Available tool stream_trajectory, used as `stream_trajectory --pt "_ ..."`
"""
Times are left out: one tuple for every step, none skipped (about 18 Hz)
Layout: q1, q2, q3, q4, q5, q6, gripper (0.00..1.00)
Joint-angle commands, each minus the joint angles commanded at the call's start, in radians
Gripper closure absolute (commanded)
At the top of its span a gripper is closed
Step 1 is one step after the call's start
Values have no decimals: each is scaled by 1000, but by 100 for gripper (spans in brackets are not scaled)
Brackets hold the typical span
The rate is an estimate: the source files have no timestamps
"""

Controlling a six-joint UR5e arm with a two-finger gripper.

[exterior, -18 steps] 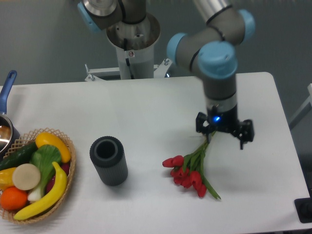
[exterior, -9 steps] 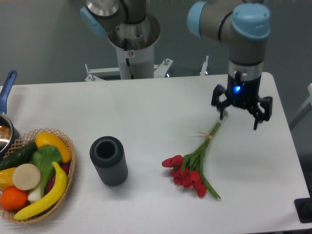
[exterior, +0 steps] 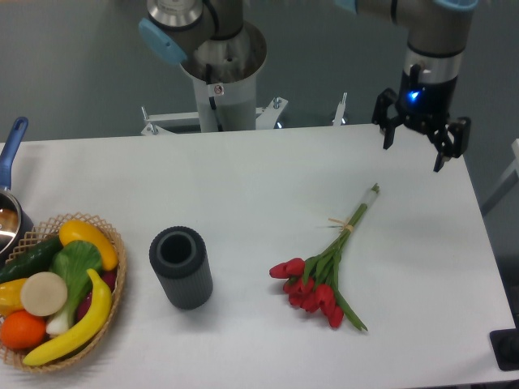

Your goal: Place the flowers on the table

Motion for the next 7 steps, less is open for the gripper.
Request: stream_trajectory --pt "2 0 0 0 0 2 0" --pt "2 0 0 2 0 2 0" --pt "3 0 0 2 0 2 0" --pt "6 0 0 2 0 2 0" --pt "9 -2 0 3 0 2 0" --pt "11 -2 -3 2 0 2 0" --pt "11 -2 -3 3 0 2 0"
